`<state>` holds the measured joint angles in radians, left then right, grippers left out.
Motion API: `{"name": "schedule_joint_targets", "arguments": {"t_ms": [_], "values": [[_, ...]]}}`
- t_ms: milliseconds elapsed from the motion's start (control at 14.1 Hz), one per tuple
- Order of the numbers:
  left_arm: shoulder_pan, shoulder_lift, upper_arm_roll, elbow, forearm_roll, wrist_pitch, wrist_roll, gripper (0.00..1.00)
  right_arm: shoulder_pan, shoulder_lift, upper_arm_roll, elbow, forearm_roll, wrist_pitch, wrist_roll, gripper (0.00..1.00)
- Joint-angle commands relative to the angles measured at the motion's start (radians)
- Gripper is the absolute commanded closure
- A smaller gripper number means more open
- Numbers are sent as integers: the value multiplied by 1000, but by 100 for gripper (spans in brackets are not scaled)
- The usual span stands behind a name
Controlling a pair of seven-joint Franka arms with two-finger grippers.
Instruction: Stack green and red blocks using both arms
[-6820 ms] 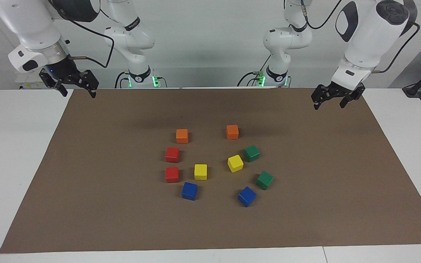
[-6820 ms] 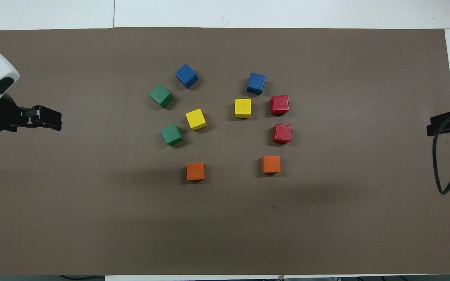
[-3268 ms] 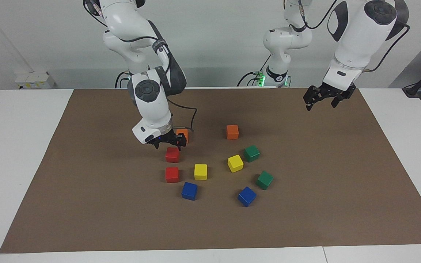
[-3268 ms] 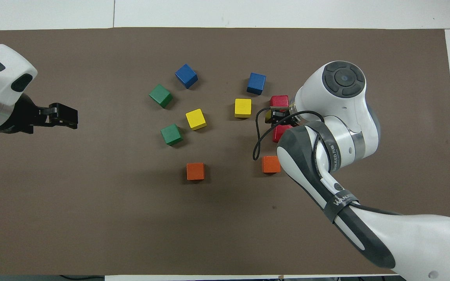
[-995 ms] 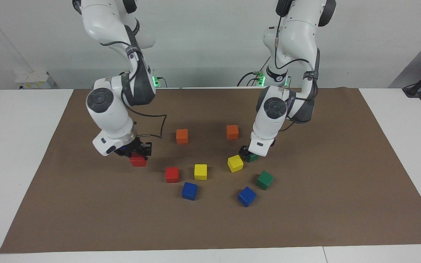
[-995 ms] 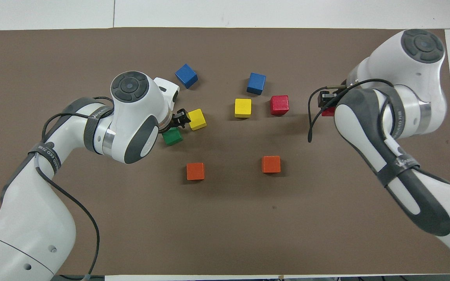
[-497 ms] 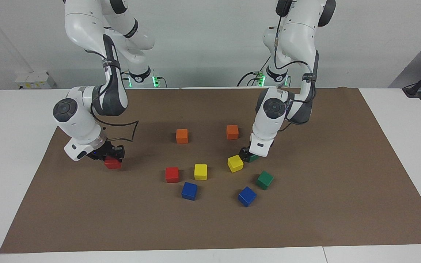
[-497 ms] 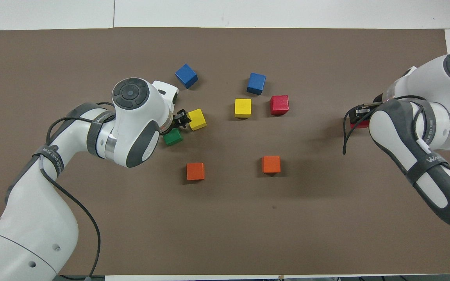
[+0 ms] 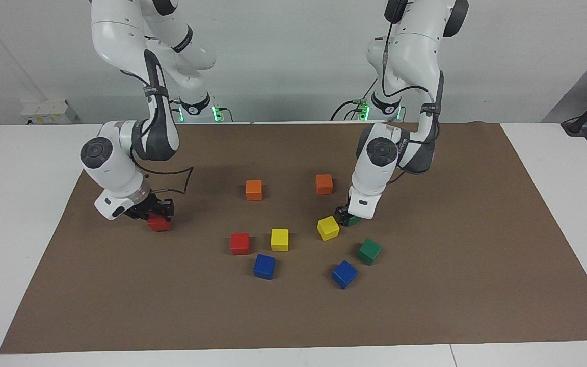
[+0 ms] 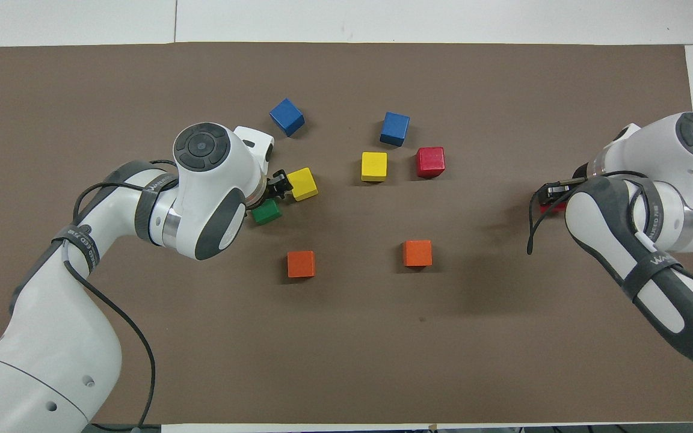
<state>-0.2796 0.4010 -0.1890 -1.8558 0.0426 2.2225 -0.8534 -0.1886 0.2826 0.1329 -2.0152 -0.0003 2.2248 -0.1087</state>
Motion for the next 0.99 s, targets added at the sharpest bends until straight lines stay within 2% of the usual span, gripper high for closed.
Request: {"name": "schedule_joint_targets", "arguments": {"t_ms": [0,497,568,639,781,923], "values": [[-10,-13,10,-26,17,28,-26,14,-37,-33,11,-37,-7,24,-42,100],[-21,-7,10,-28,17,42,-42,14,-51,-33,11,-40,-15,42,-58,100],[-21,-7,10,-28,17,40,-42,24,-51,-33,11,-45,-15,44,-58,100],[-21,-7,10,-28,17,42,-42,38,-49,-31,11,-45,-15,44,-58,100],[-21,-7,10,-28,17,40,-38,74,-51,-23,11,-48,-17,53,-57,100],[-20,-8,10,-28,17,31,-32,100,-51,-25,11,-48,-17,53,-57,100]]}}
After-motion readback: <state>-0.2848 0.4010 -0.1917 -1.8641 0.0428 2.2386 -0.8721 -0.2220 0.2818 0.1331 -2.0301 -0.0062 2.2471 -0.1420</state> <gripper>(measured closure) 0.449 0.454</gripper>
